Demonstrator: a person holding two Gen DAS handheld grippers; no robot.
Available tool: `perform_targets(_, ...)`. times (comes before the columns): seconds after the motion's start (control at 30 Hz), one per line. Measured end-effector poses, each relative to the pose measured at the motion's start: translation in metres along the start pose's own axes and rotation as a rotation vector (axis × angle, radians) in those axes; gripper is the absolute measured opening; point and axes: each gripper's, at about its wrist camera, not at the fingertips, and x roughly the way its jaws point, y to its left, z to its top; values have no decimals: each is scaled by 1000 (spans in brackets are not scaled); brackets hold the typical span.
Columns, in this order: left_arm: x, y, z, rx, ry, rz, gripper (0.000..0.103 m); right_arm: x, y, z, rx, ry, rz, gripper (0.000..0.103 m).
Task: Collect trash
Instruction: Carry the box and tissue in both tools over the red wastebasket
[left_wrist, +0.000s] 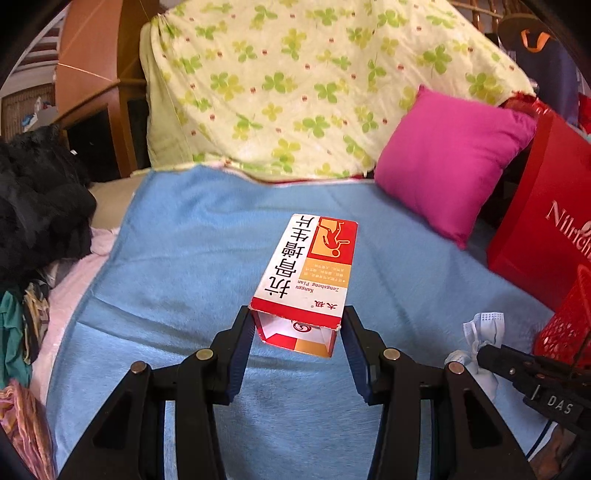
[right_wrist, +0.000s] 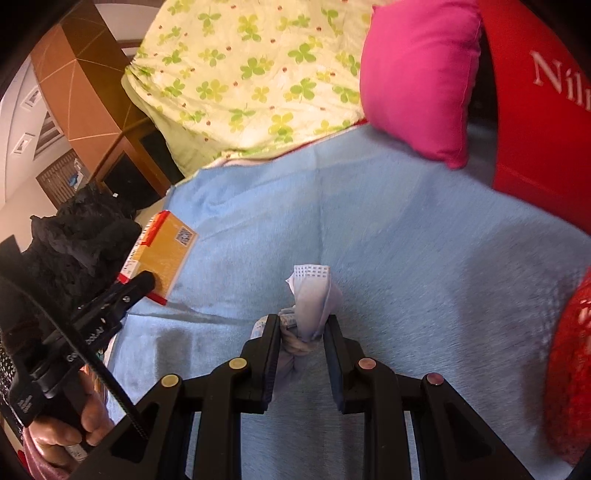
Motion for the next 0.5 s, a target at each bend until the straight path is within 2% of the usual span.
perform_targets(0.2, -35, -16, 5, -1, -63, 32, 49, -36, -4, 3, -22, -69, 0, 25)
perform_targets(0.5, -67, -53, 9, 50, -115, 23, 49, -95, -10, 8, -91, -238, -31, 25)
